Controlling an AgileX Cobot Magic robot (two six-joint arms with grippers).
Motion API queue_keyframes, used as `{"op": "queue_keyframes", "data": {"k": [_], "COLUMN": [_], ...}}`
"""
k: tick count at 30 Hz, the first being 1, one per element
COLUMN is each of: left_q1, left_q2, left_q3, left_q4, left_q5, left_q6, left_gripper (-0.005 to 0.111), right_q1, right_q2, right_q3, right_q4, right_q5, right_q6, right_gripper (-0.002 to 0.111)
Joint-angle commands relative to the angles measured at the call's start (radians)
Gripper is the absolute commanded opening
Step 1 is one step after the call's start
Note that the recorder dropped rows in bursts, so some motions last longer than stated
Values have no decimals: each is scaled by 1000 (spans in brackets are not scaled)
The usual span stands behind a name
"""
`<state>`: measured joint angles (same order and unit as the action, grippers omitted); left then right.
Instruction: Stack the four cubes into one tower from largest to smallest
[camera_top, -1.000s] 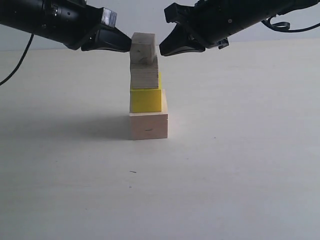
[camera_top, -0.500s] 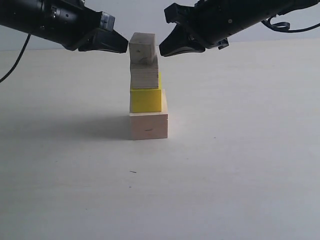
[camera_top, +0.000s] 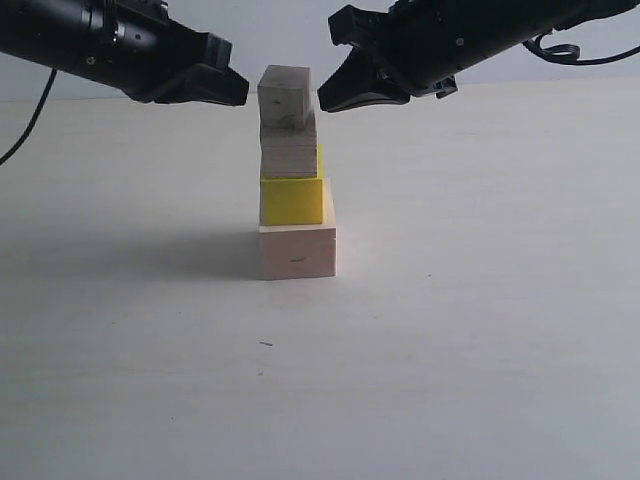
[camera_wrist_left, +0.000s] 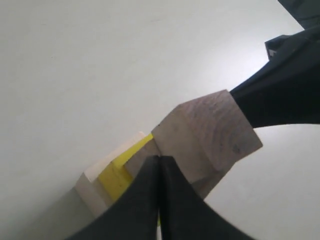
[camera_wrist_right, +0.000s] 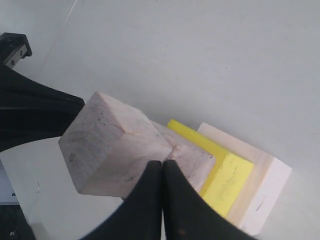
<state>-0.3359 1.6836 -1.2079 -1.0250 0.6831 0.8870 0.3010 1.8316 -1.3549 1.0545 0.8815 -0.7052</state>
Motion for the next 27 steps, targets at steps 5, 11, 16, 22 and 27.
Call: {"op": "queue_keyframes", "data": {"k": [5,11,16,22,27], "left_q1": [-7,-15,-15,-15,-15], "left_q2": [9,11,16,16,16], "left_q3": [-4,-4,-4,-4,-4], "left_q4": [-58,-82,-82,-82,-82], "left_q5": [3,3,16,30,41], "left_q6": [30,49,49,49,49], "left_gripper": [0,0,0,0,0], "right_q1": [1,1,1,1,1], "right_q2": [-2,-2,-2,-2,-2], "right_q3": [-3,-3,-3,-3,-3], "right_q4": [14,14,14,17,17], "right_q5": [-40,-40,-40,-42,-42], "right_q6": [-12,-15,-17,-27,-27], "right_gripper": [0,0,0,0,0]}}
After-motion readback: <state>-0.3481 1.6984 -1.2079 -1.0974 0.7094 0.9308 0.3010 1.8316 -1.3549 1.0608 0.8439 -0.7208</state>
